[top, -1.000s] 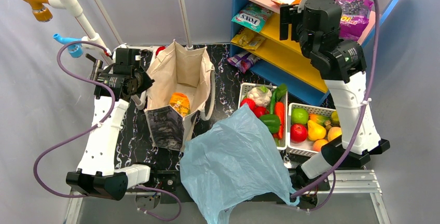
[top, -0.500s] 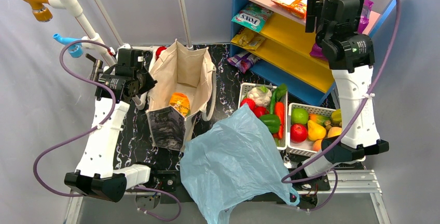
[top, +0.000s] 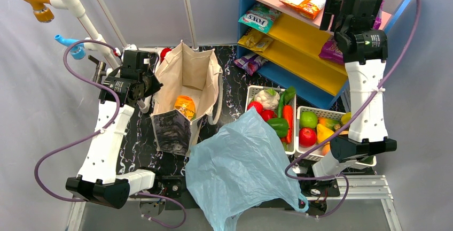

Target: Place the food into the grocery bag and tie it

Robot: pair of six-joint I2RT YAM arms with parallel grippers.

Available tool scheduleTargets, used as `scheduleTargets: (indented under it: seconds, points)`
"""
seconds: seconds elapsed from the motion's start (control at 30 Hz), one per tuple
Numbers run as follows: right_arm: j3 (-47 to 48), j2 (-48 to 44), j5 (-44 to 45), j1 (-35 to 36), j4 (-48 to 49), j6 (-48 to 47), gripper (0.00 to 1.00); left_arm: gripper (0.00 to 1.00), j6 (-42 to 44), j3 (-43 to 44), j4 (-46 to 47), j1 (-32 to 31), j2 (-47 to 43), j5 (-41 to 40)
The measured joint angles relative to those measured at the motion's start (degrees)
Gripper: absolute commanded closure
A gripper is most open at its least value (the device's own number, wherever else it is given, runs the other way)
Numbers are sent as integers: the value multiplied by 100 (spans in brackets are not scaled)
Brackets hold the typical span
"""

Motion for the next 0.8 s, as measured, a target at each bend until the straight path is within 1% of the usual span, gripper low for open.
scheduleTargets:
  seconds: [0.03, 0.1, 0.23, 0.27, 0.33, 0.47, 0.57, 0.8]
  points:
    - [0, 0, -72, -68, 4, 63, 12, 100, 4, 0, 0, -7, 0, -4]
    - [0, 0, -173, -175, 7, 168, 22, 100, 15, 0, 2, -17, 0, -15]
    - [-11, -4, -199, -286, 4, 337, 50, 100, 24, 0, 2, -33, 0, -28]
    - [-44, -11, -192, -299, 11, 382, 54, 100, 26, 0, 2, -42, 0, -35]
    - [-184, -61, -210, -310, 11, 466, 59, 100, 37, -2, 2, -59, 0, -57]
    - [-457, -181, -267, -358, 138, 645, 79, 100, 48, 0, 2, -70, 0, -76]
    - [-597, -291, -304, -422, 160, 752, 99, 100, 61, 0, 0, -85, 0, -94]
    - [-651, -367, -341, -459, 116, 870, 99, 100, 61, 0, 2, -105, 0, -103]
